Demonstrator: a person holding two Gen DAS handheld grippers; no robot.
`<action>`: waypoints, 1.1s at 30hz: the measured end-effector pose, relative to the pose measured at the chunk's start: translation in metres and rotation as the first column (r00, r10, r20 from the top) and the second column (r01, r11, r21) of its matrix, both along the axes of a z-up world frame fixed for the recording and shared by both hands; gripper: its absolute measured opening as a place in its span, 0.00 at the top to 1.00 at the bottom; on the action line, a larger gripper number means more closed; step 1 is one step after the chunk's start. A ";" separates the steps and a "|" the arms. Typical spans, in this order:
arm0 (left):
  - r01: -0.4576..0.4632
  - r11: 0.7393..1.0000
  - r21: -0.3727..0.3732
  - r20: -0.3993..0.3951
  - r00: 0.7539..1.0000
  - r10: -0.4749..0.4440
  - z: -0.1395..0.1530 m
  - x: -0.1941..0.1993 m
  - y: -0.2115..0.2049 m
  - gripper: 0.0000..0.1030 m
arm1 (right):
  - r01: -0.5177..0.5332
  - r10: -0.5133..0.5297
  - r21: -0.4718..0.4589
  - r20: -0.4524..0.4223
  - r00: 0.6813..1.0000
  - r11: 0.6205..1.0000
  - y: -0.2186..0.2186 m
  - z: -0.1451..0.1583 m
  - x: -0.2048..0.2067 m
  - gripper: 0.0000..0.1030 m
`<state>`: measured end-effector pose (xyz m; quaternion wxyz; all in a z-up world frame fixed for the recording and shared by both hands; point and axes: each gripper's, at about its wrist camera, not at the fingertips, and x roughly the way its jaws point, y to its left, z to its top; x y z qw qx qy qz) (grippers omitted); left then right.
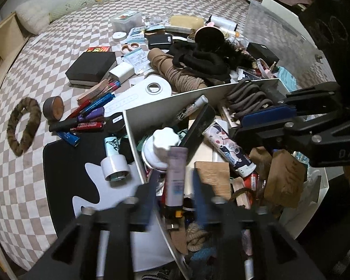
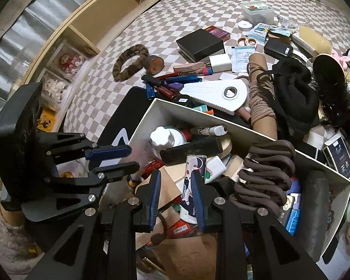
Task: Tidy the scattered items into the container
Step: 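Lower both held items into the white box and open both grippers, then raise both open grippers up out of the white box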
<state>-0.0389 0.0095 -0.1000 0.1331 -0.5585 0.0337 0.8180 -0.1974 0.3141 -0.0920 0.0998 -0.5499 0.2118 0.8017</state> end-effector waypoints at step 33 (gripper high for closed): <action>-0.032 0.999 -0.026 -0.105 0.994 0.029 0.027 -0.007 0.008 0.01 | 0.012 -0.025 0.283 0.041 0.999 0.959 0.009 0.011 0.031 0.00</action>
